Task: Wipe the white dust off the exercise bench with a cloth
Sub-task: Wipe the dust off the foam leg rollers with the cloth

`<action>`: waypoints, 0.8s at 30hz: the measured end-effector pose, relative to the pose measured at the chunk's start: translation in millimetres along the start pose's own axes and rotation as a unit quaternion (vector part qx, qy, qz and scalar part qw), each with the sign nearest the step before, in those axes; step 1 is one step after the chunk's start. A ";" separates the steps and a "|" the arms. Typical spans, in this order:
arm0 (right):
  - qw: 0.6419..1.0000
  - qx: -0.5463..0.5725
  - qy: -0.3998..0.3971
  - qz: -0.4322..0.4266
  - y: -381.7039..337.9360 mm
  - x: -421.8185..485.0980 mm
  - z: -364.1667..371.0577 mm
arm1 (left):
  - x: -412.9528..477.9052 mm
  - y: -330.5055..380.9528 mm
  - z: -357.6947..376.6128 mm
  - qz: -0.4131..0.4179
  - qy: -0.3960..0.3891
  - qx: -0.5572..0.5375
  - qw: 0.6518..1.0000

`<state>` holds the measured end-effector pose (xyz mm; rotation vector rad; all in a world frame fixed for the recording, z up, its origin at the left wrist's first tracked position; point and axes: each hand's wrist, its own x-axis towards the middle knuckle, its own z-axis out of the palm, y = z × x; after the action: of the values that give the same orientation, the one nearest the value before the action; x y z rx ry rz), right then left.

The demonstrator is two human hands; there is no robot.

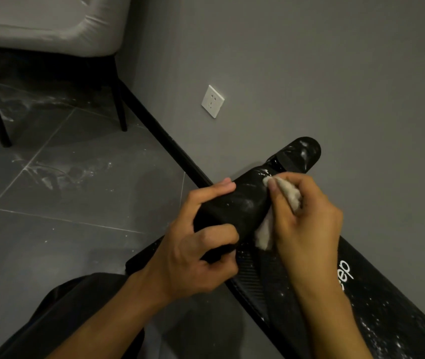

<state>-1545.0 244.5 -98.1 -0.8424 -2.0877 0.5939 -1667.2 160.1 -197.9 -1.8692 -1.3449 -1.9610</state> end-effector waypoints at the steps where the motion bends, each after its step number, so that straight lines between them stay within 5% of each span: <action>1: 1.000 0.005 -0.001 0.000 -1.0 -1.6 0.2 | -0.5 0.7 -0.5 0.000 -0.005 0.001 1.000; 8: 0.986 0.065 -0.110 -0.104 -19.5 -35.1 -5.3 | -2.6 -1.6 -1.1 -0.006 -0.019 -0.013 1.000; 15: 0.999 -0.026 -0.011 -0.019 8.0 -10.4 -9.1 | -1.1 1.9 -1.3 -0.005 -0.010 -0.009 1.000; 21: 0.987 0.027 -0.088 -0.132 -16.4 -37.0 -2.6 | -1.7 -1.1 -0.3 -0.010 -0.004 -0.022 1.000; 24: 0.989 -0.025 -0.063 -0.131 -6.0 -14.9 -3.8 | -1.6 -0.1 1.4 -0.007 0.002 -0.014 1.000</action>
<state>-1537.2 230.0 -99.4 -0.5566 -2.2889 0.4652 -1665.9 160.4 -199.5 -1.8716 -1.3390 -2.0009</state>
